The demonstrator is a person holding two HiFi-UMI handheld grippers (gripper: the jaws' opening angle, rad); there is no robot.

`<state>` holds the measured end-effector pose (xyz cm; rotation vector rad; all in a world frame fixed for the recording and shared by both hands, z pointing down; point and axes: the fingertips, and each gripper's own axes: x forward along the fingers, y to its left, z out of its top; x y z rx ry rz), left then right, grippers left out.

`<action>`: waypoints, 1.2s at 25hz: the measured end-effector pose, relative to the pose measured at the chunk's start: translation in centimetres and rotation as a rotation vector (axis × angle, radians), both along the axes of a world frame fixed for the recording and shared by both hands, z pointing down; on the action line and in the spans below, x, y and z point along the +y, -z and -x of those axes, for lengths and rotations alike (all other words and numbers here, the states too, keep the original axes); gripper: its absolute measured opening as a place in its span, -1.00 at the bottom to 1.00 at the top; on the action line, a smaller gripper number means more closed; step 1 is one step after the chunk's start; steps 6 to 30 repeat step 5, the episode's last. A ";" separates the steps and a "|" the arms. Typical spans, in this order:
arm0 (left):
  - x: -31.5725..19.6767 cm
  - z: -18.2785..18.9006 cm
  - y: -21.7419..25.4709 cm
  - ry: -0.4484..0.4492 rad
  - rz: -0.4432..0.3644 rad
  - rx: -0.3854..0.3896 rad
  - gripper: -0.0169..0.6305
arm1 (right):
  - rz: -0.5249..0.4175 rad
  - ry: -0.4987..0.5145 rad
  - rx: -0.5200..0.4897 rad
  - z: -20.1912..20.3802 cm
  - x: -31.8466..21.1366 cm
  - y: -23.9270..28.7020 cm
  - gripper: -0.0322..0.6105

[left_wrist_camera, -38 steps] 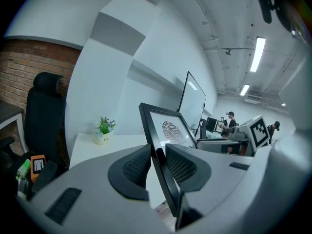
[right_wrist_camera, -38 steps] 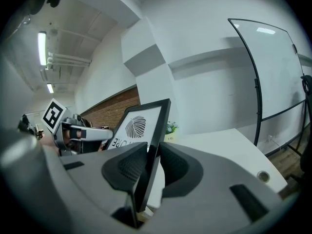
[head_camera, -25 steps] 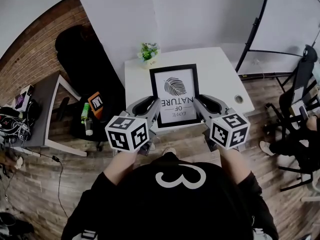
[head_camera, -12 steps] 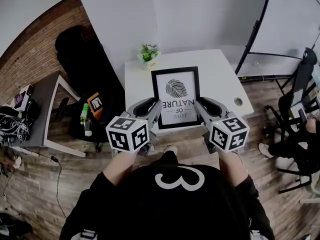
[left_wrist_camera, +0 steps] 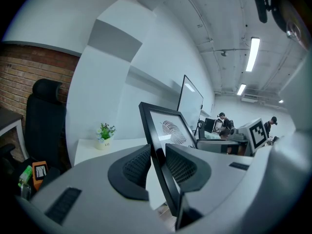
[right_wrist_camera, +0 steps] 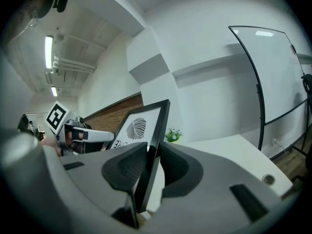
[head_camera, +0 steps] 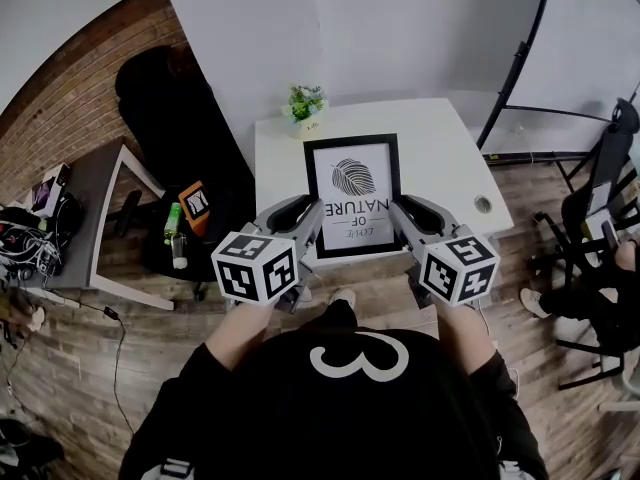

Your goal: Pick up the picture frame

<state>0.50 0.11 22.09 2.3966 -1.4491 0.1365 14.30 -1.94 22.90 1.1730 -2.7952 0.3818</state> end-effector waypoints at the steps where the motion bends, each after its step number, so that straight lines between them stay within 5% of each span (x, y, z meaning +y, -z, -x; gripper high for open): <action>1: 0.0 0.0 0.0 0.002 0.000 -0.001 -0.64 | 0.002 0.003 -0.001 0.0 0.0 -0.1 -0.60; 30: 0.2 -0.1 0.1 0.003 -0.002 -0.001 -0.64 | 0.006 0.009 -0.004 -0.1 0.2 -0.1 -0.60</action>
